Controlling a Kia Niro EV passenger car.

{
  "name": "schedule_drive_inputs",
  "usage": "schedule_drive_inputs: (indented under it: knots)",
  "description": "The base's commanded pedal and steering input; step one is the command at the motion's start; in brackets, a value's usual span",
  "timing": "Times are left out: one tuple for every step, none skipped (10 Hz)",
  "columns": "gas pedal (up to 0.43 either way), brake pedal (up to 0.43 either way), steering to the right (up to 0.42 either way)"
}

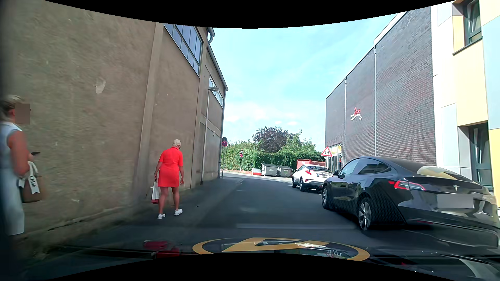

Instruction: Follow the waypoints while adhering to traffic rules and regulations

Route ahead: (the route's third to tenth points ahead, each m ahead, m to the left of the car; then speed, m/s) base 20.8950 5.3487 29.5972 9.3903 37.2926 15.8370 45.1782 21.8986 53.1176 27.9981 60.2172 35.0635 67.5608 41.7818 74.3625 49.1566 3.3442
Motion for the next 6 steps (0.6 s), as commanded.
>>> schedule_drive_inputs:
  knots:
    - [0.059,0.000,0.009]
    - [0.059,0.000,0.009]
    - [0.059,0.000,0.004]
    - [0.059,0.000,0.004]
    - [0.067,0.000,0.004]
    - [0.067,0.000,0.004]
